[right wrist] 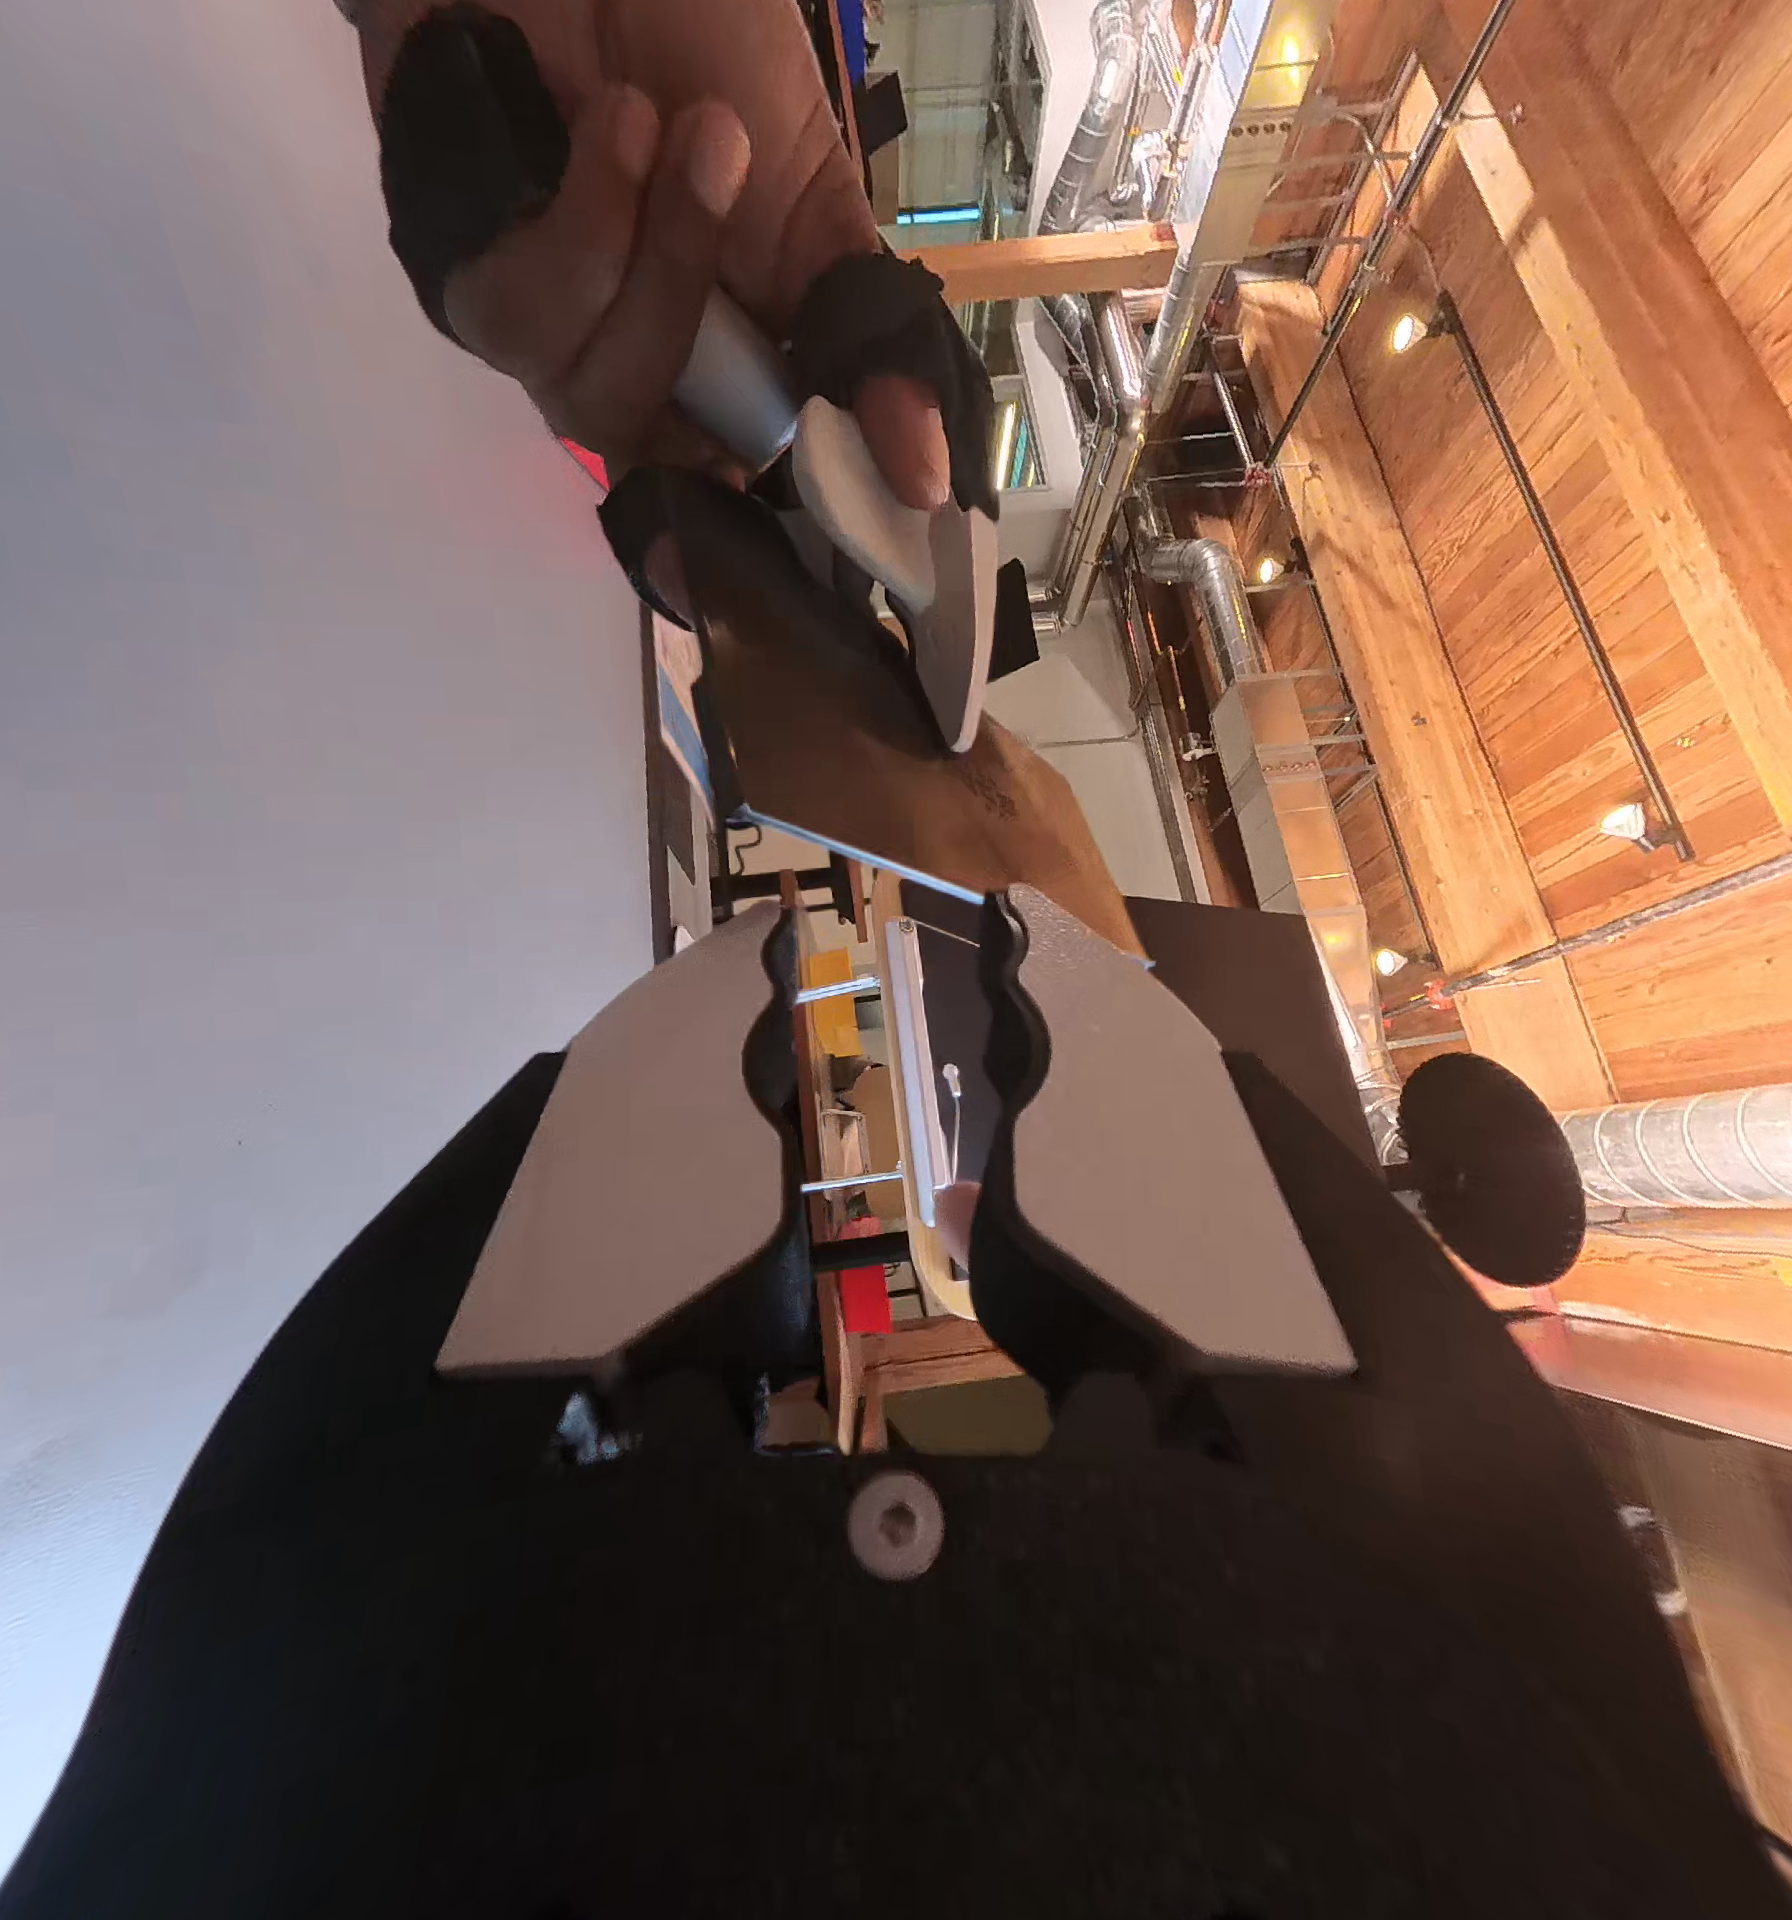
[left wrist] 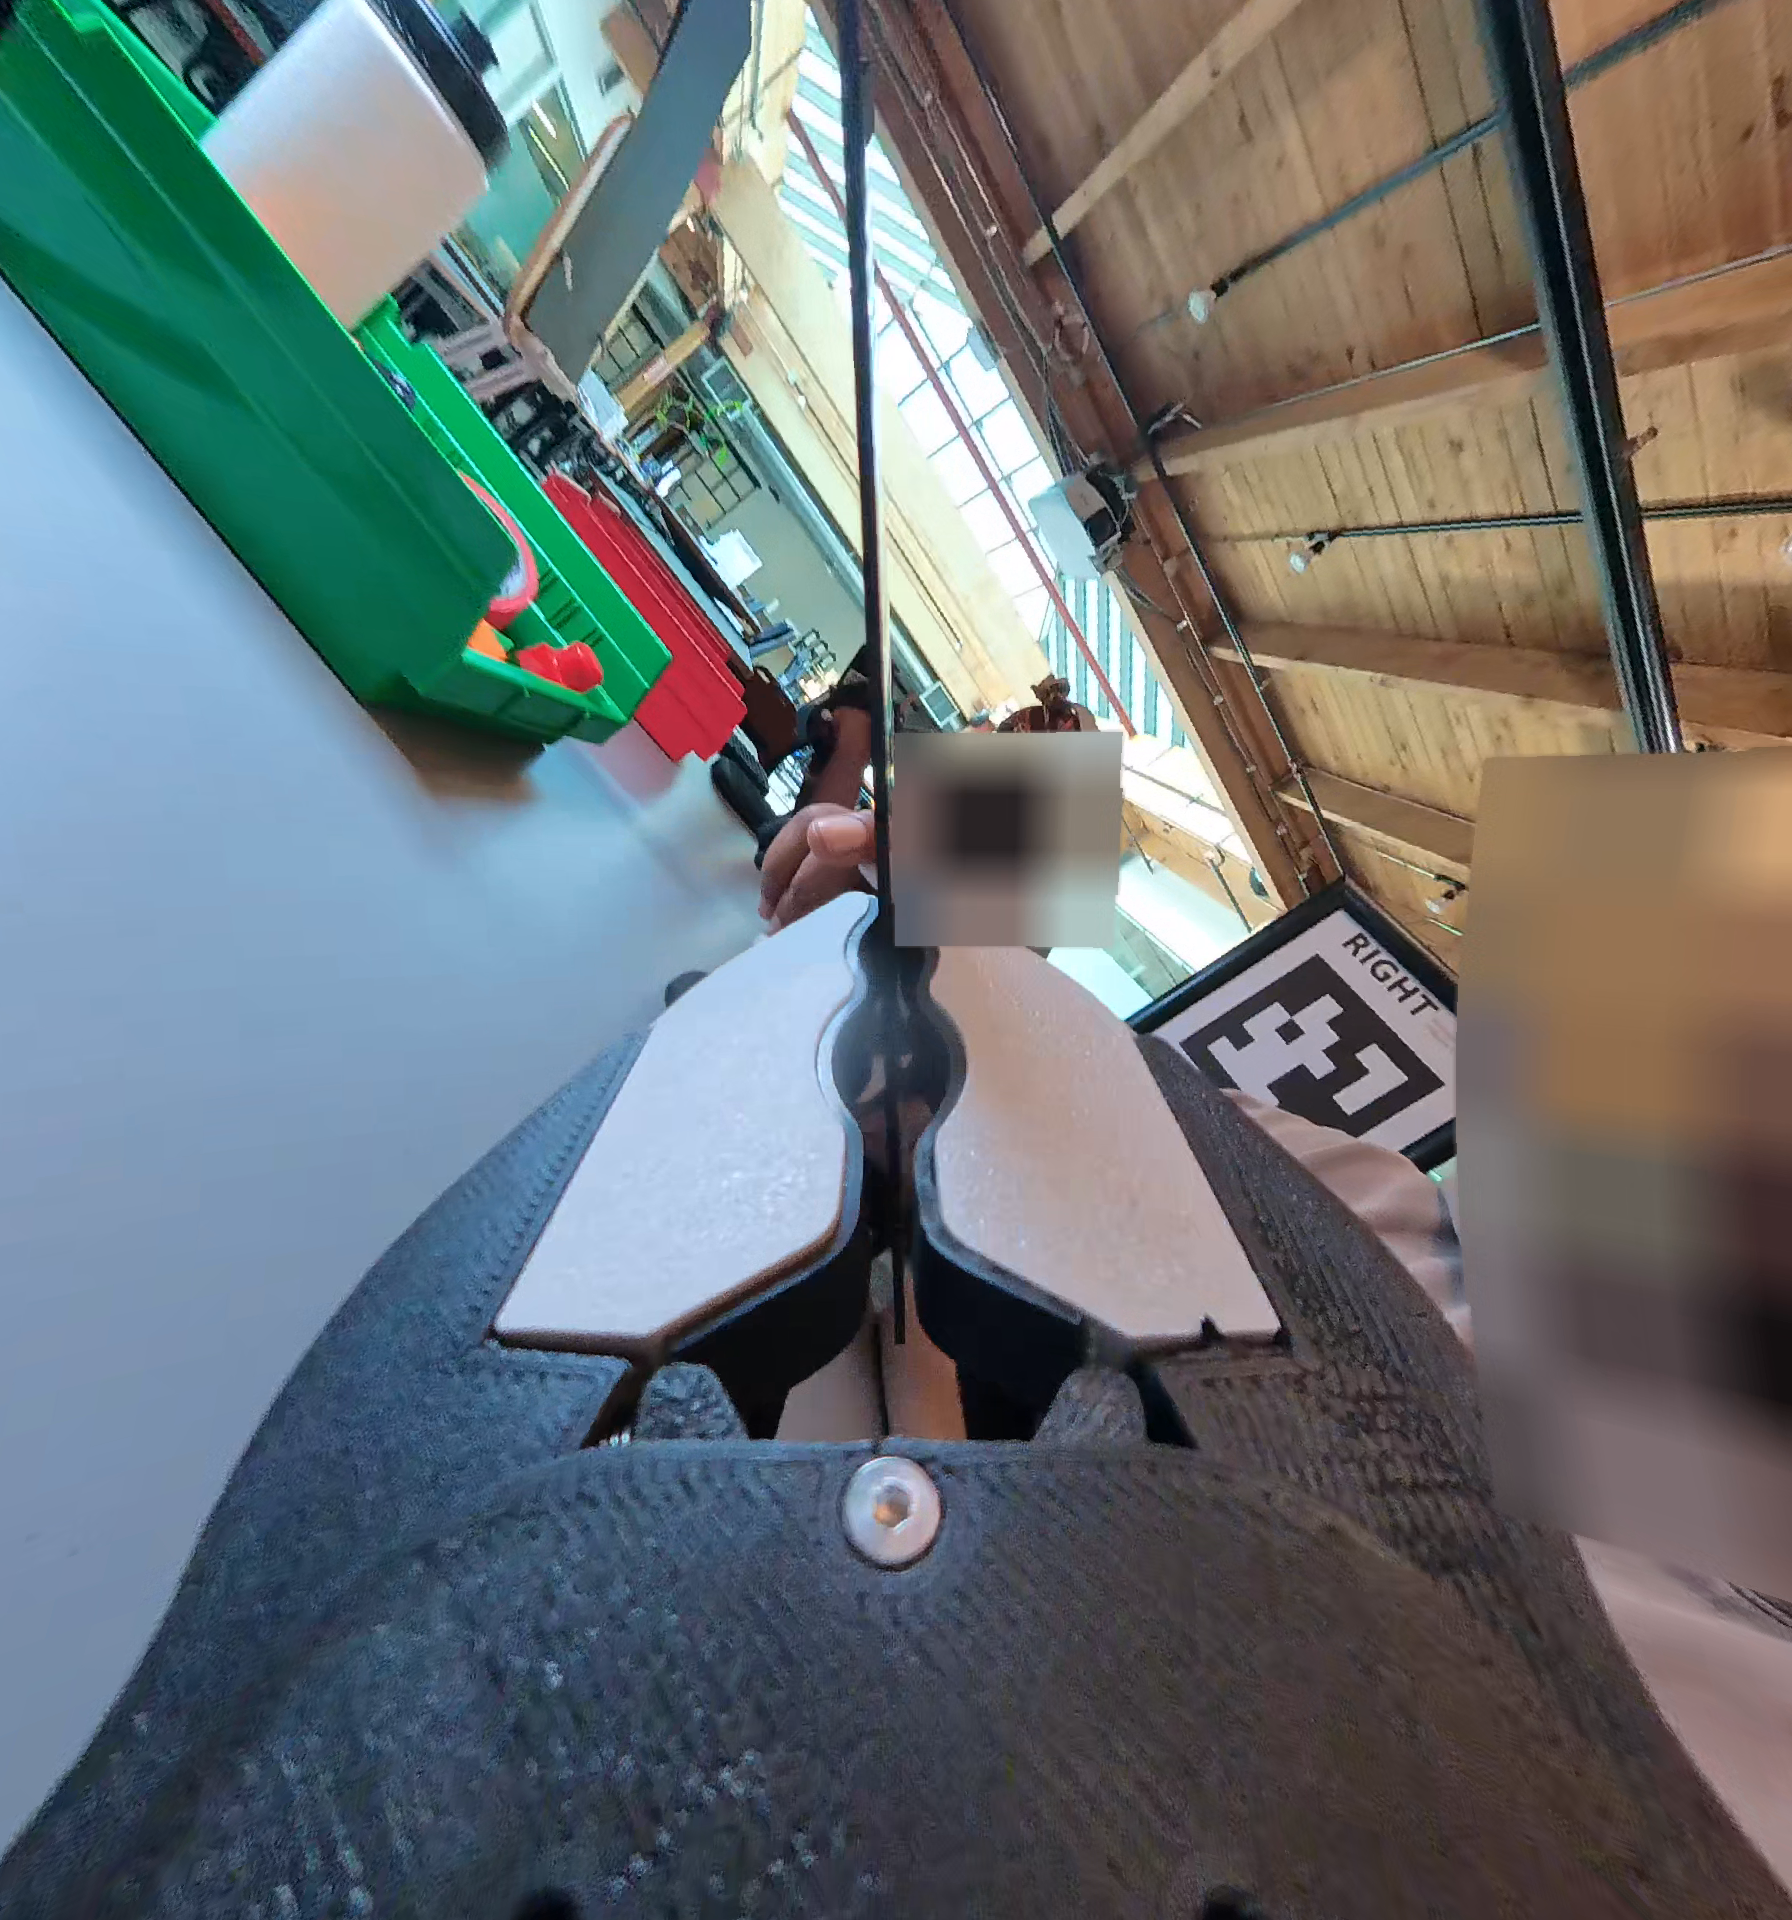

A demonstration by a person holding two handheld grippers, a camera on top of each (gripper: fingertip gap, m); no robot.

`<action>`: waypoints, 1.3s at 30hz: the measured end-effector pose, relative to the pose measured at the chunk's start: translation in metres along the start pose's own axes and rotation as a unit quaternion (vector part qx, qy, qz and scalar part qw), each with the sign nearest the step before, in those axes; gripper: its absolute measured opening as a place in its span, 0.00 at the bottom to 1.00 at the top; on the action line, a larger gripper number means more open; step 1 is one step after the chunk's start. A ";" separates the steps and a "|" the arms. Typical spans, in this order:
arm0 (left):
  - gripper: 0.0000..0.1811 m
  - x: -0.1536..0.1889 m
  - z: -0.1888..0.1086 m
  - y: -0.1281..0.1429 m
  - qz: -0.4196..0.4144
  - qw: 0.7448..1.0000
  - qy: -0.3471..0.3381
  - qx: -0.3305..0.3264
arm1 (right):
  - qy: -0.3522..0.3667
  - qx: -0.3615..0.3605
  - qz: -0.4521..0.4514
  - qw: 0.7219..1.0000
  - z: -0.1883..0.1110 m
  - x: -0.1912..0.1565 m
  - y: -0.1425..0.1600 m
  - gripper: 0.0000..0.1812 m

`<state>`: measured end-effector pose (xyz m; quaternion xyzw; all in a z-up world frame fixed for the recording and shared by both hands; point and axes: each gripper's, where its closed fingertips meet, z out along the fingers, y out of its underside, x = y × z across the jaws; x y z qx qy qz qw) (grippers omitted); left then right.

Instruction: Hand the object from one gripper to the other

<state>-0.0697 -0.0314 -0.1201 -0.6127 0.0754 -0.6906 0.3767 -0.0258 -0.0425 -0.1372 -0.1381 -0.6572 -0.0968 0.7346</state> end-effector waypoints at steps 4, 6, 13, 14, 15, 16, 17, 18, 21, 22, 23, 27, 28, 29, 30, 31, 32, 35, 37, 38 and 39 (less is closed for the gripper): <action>0.01 0.006 -0.017 -0.026 0.054 0.997 -0.009 0.048 | -0.002 -0.007 0.134 0.991 -0.001 0.010 0.019 0.20; 0.01 0.004 -0.025 -0.035 0.126 0.990 -0.047 0.051 | -0.026 -0.015 0.296 0.955 -0.001 0.015 0.039 0.22; 0.01 -0.005 -0.029 -0.032 0.454 0.866 -0.208 -0.032 | -0.170 0.110 0.771 0.604 -0.003 0.031 0.033 0.31; 0.01 -0.005 -0.027 -0.028 0.483 0.847 -0.217 -0.046 | -0.182 0.123 0.785 0.579 -0.003 0.031 0.028 0.31; 0.01 -0.006 -0.024 -0.022 0.510 0.828 -0.223 -0.062 | -0.197 0.136 0.795 0.558 -0.003 0.030 0.023 0.31; 0.01 -0.008 -0.021 -0.016 0.534 0.809 -0.231 -0.082 | -0.212 0.144 0.799 0.544 -0.003 0.029 0.017 0.31; 0.01 -0.011 -0.019 -0.011 0.552 0.792 -0.240 -0.105 | -0.219 0.145 0.795 0.547 -0.003 0.028 0.013 0.31; 0.01 -0.015 -0.018 -0.005 0.564 0.777 -0.248 -0.130 | -0.211 0.134 0.779 0.575 -0.002 0.027 0.014 0.31; 0.01 -0.030 -0.021 0.006 0.596 0.723 -0.283 -0.205 | -0.135 0.063 0.657 0.739 -0.003 0.033 0.032 0.31; 0.01 -0.035 -0.024 0.008 0.609 0.699 -0.296 -0.229 | -0.114 0.043 0.609 0.783 -0.005 0.037 0.036 0.31; 0.01 -0.040 -0.027 0.010 0.621 0.675 -0.307 -0.251 | -0.103 0.024 0.561 0.821 -0.007 0.038 0.037 0.30; 0.01 -0.057 -0.033 0.022 0.648 0.598 -0.338 -0.329 | -0.138 -0.047 0.330 0.933 -0.010 0.006 0.034 0.26; 0.01 -0.060 -0.033 0.026 0.652 0.585 -0.339 -0.343 | -0.155 -0.044 0.289 0.944 -0.010 -0.005 0.028 0.22; 0.01 -0.062 -0.034 0.029 0.655 0.574 -0.341 -0.355 | -0.166 -0.039 0.264 0.949 -0.009 -0.014 0.023 0.18; 0.01 -0.064 -0.034 0.031 0.659 0.563 -0.342 -0.363 | -0.166 -0.041 0.249 0.953 -0.007 -0.019 0.021 0.14; 0.01 -0.065 -0.036 0.031 0.661 0.556 -0.344 -0.368 | -0.169 -0.041 0.240 0.955 -0.007 -0.022 0.021 0.10; 0.02 -0.064 -0.036 0.029 0.663 0.560 -0.343 -0.359 | -0.175 -0.040 0.252 0.951 -0.006 -0.023 0.022 0.06; 0.08 -0.043 -0.031 0.007 0.664 0.618 -0.327 -0.267 | -0.171 -0.012 0.353 0.920 -0.007 -0.012 0.024 0.02; 0.18 -0.022 -0.032 -0.016 0.675 0.638 -0.319 -0.187 | -0.164 0.014 0.415 0.895 -0.010 -0.002 0.028 0.01; 0.20 -0.014 -0.034 -0.025 0.674 0.650 -0.312 -0.157 | -0.162 0.029 0.448 0.879 -0.012 0.003 0.029 0.01; 0.19 -0.008 -0.037 -0.031 0.667 0.666 -0.305 -0.135 | -0.159 0.043 0.478 0.863 -0.013 0.009 0.031 0.01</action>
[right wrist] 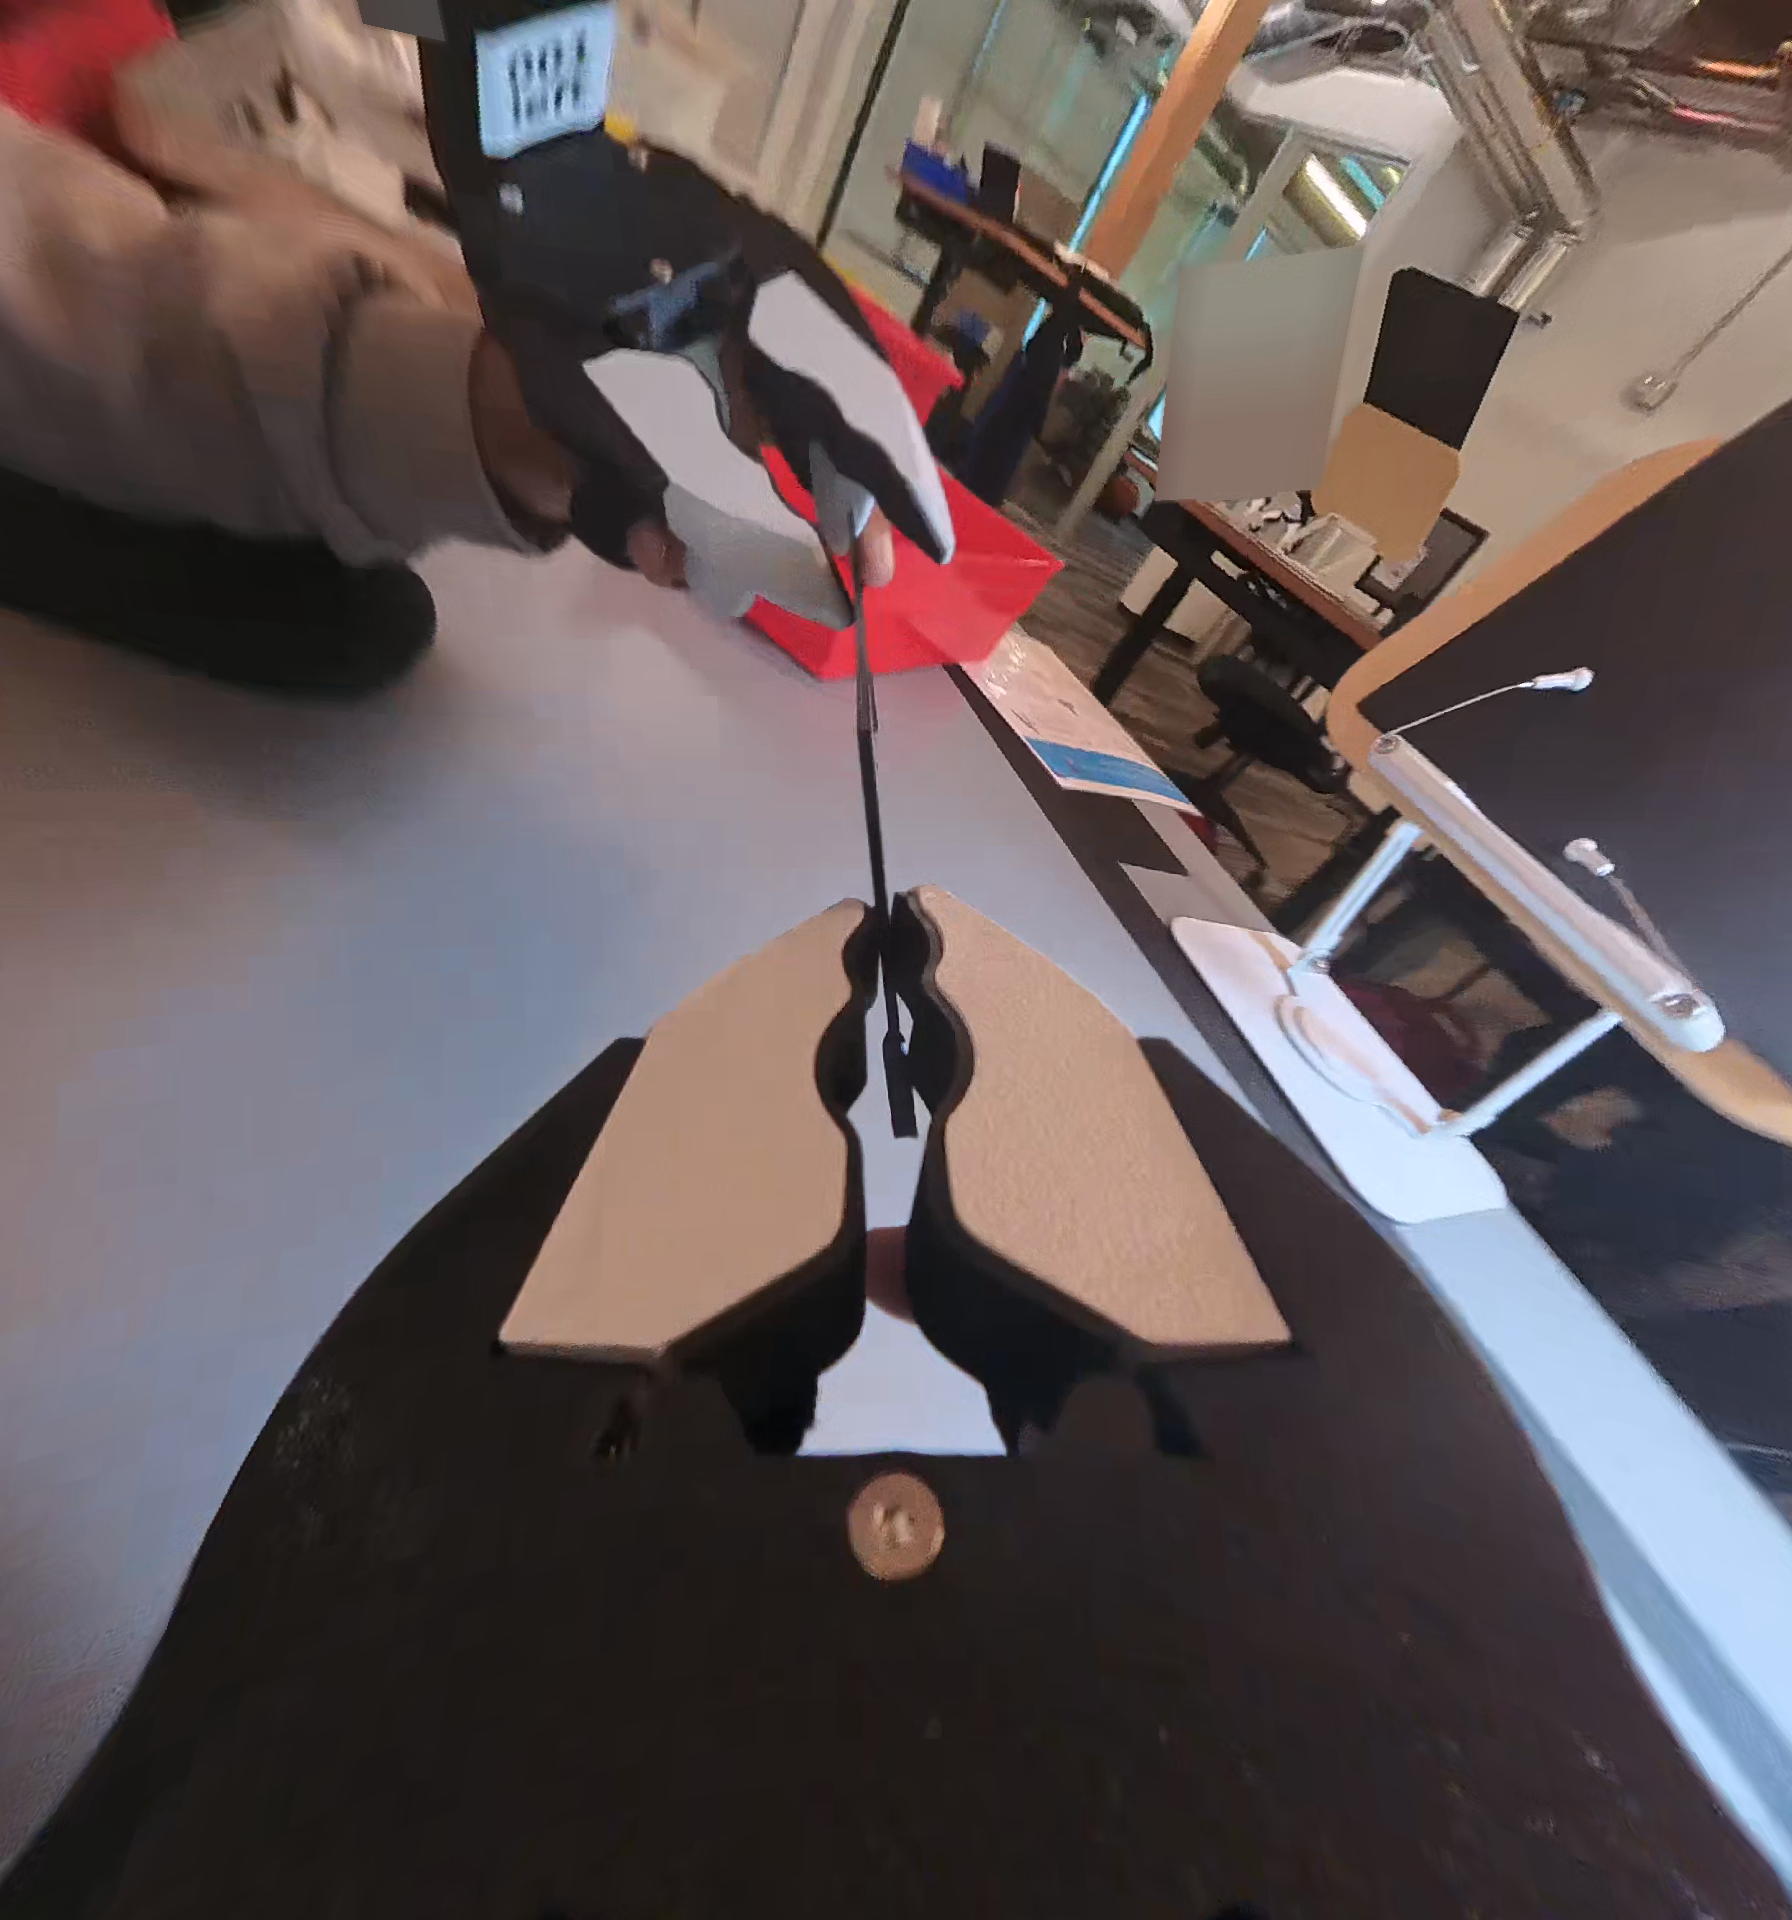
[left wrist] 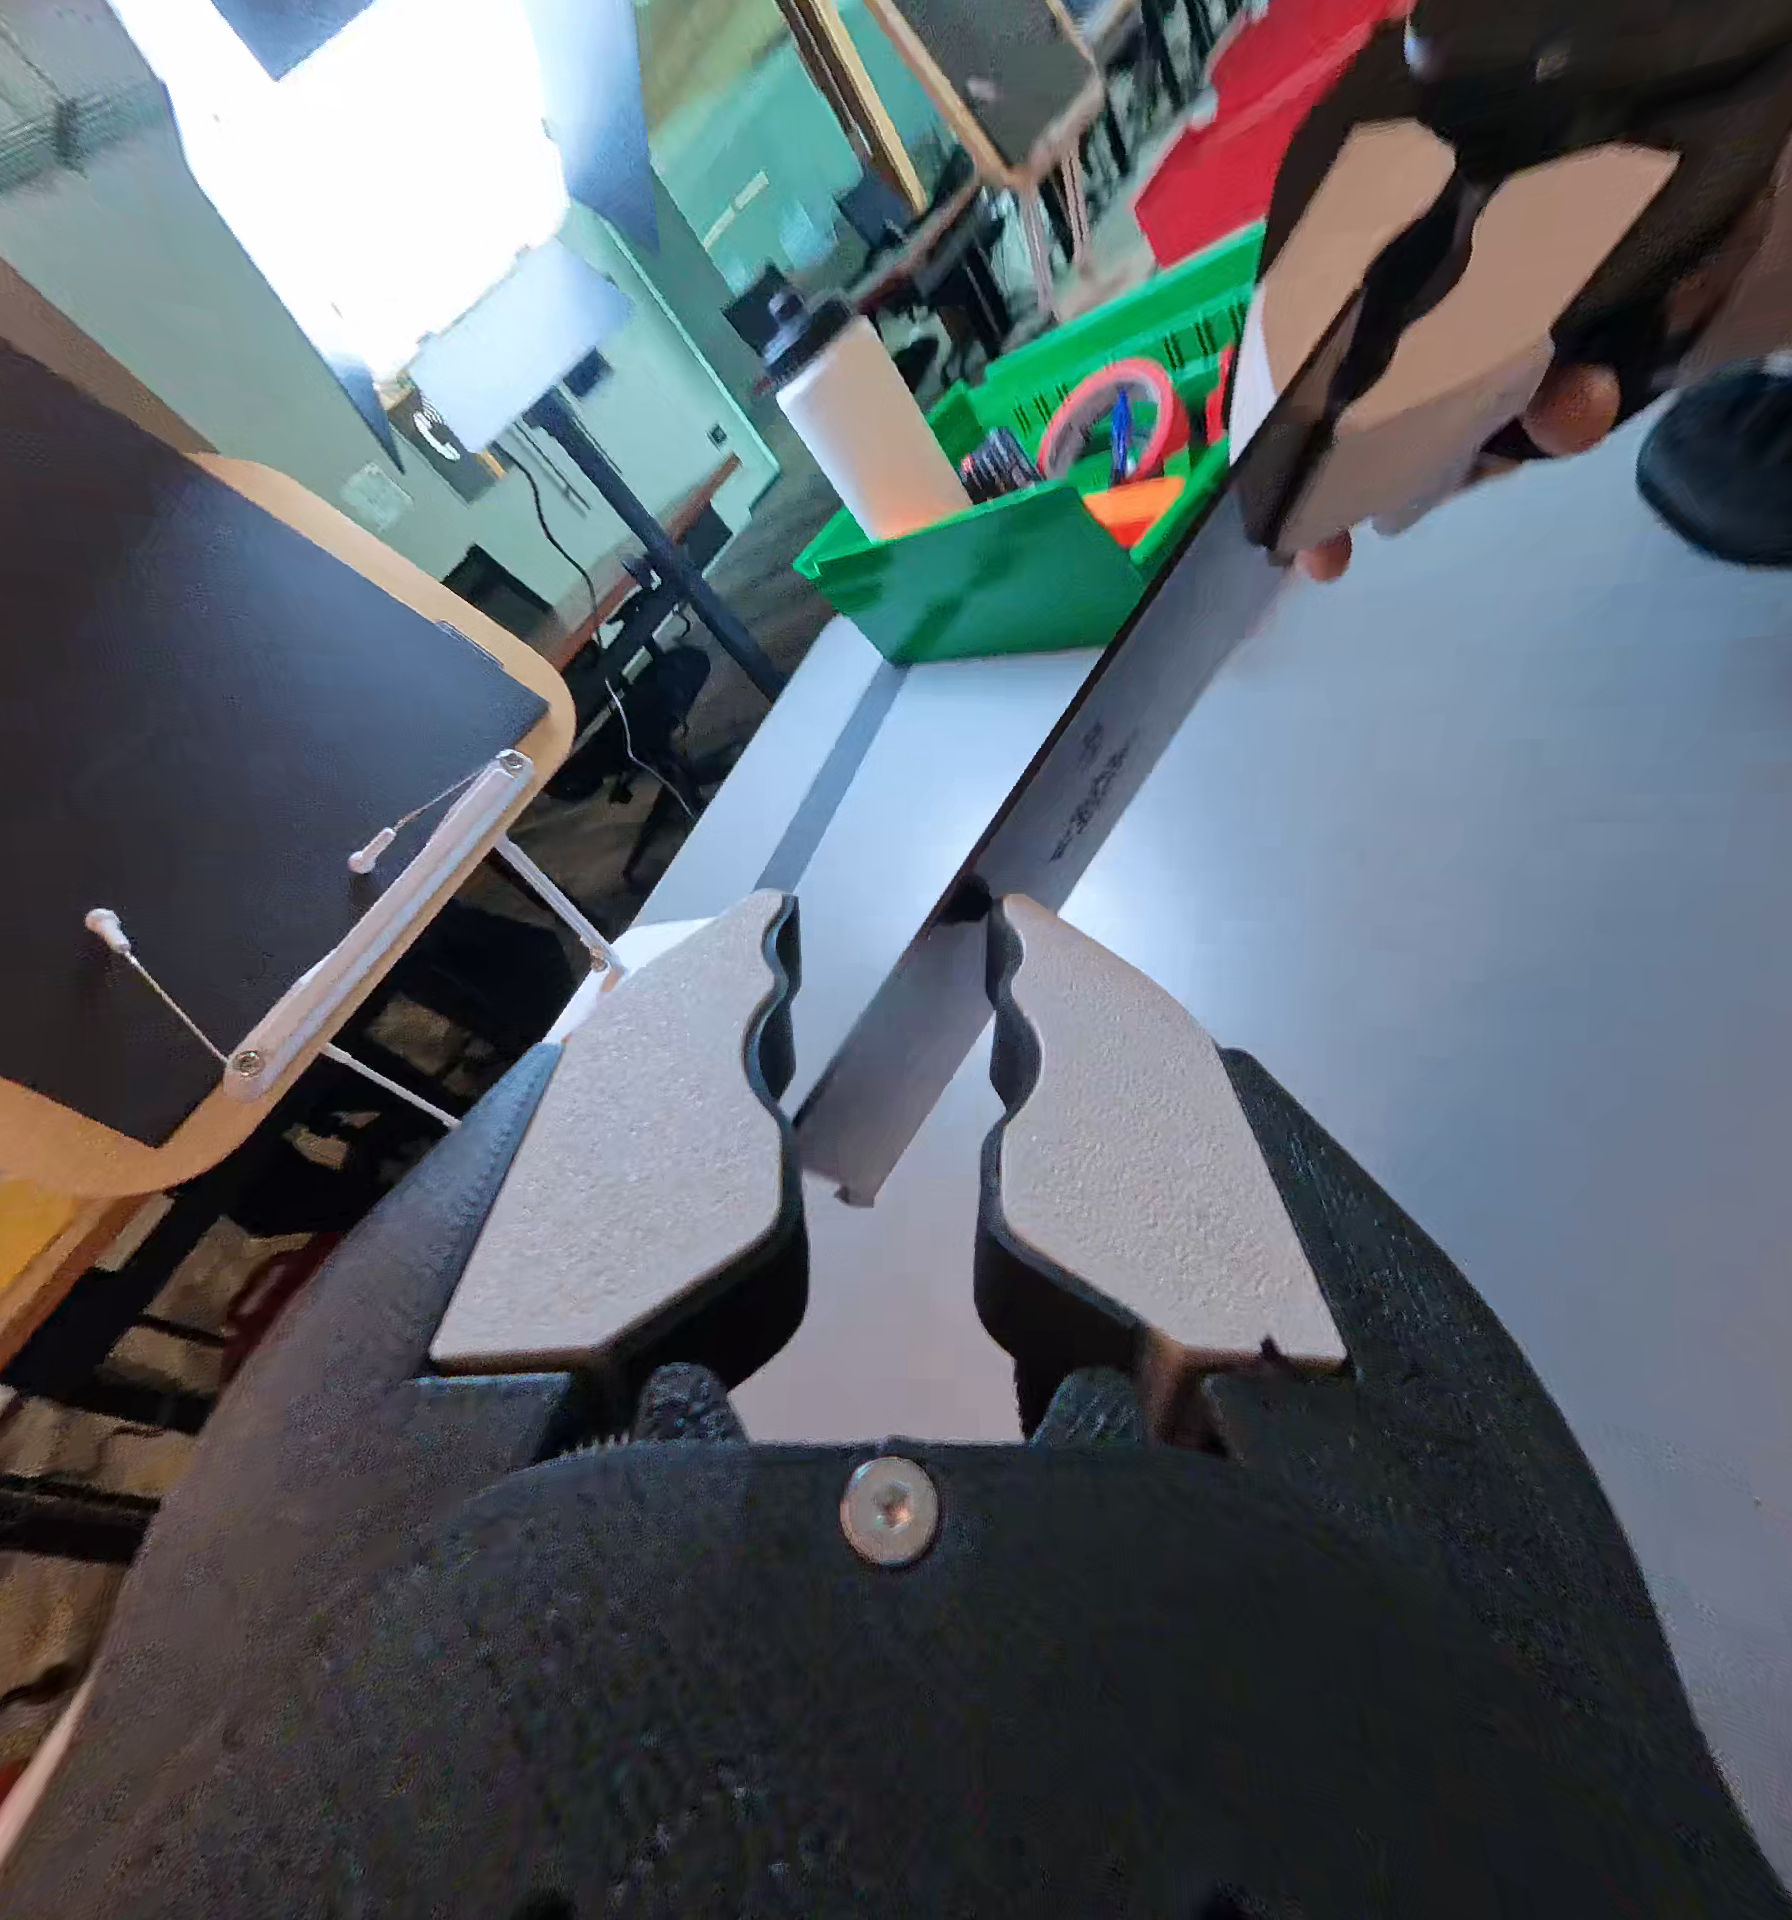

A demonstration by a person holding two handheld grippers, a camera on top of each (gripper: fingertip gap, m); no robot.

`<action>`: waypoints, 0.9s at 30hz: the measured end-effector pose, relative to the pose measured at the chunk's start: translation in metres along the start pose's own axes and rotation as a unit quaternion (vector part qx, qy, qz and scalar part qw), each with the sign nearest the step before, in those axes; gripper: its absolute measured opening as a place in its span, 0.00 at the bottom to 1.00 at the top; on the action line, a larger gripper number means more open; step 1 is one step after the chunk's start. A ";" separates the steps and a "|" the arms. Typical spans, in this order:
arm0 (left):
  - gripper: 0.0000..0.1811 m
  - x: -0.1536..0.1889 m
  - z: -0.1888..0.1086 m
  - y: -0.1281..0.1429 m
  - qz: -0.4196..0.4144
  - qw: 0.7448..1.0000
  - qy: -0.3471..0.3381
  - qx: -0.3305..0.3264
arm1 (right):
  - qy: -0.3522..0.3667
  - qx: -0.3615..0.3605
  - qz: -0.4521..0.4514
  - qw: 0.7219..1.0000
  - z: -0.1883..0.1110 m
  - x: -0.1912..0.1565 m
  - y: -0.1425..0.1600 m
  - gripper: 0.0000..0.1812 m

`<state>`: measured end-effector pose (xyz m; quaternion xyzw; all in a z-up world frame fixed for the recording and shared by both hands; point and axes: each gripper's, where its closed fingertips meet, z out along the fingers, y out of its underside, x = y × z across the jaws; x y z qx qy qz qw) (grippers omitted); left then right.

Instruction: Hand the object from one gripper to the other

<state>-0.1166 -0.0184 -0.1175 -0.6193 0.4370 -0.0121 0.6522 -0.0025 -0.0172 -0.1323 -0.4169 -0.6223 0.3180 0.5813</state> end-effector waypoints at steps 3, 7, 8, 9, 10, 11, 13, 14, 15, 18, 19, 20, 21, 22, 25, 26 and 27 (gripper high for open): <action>0.16 -0.019 -0.011 -0.004 -0.066 0.996 -0.007 0.053 | -0.004 0.050 0.075 0.996 -0.009 0.013 -0.008 0.01; 0.17 -0.025 -0.014 -0.006 -0.211 0.969 0.047 0.119 | -0.013 0.141 0.172 0.975 -0.026 0.030 -0.027 0.01; 0.18 -0.024 -0.013 -0.007 -0.250 0.956 0.069 0.139 | -0.022 0.176 0.204 0.963 -0.031 0.034 -0.036 0.01; 0.18 -0.021 -0.013 -0.010 -0.285 0.941 0.092 0.160 | -0.032 0.214 0.239 0.947 -0.037 0.037 -0.044 0.01; 0.19 -0.016 -0.012 -0.014 -0.313 0.926 0.114 0.178 | -0.043 0.250 0.272 0.928 -0.042 0.040 -0.052 0.01; 0.19 -0.010 -0.011 -0.019 -0.332 0.913 0.136 0.195 | -0.056 0.285 0.304 0.907 -0.047 0.042 -0.059 0.01; 0.19 0.007 -0.008 -0.033 -0.347 0.895 0.171 0.221 | -0.079 0.338 0.360 0.866 -0.051 0.043 -0.068 0.01; 0.19 0.017 -0.007 -0.041 -0.342 0.892 0.183 0.231 | -0.088 0.353 0.379 0.851 -0.049 0.041 -0.070 0.01; 0.18 0.026 -0.006 -0.050 -0.331 0.893 0.188 0.239 | -0.100 0.361 0.395 0.839 -0.045 0.036 -0.070 0.01; 0.14 0.043 -0.009 -0.077 -0.298 0.896 0.185 0.272 | -0.148 0.338 0.427 0.825 -0.020 0.009 -0.065 0.01; 0.08 0.045 -0.012 -0.084 -0.296 0.894 0.184 0.283 | -0.154 0.314 0.431 0.831 -0.008 -0.001 -0.059 0.01; 0.03 0.042 -0.014 -0.085 -0.297 0.895 0.174 0.283 | -0.160 0.304 0.434 0.833 -0.001 -0.008 -0.055 0.02; 0.01 0.037 -0.014 -0.083 -0.297 0.901 0.165 0.271 | -0.157 0.280 0.446 0.836 0.007 -0.009 -0.049 0.02; 0.01 0.035 -0.012 -0.078 -0.295 0.909 0.167 0.243 | -0.149 0.246 0.453 0.844 0.014 -0.009 -0.040 0.03; 0.01 0.020 -0.013 -0.064 -0.272 0.930 0.143 0.199 | -0.107 0.158 0.452 0.871 0.023 -0.001 -0.010 0.10; 0.01 0.016 -0.013 -0.057 -0.251 0.943 0.129 0.178 | -0.087 0.136 0.449 0.879 0.023 0.005 -0.001 0.14; 0.01 0.011 -0.012 -0.049 -0.224 0.957 0.110 0.150 | -0.068 0.119 0.440 0.888 0.021 0.012 0.006 0.17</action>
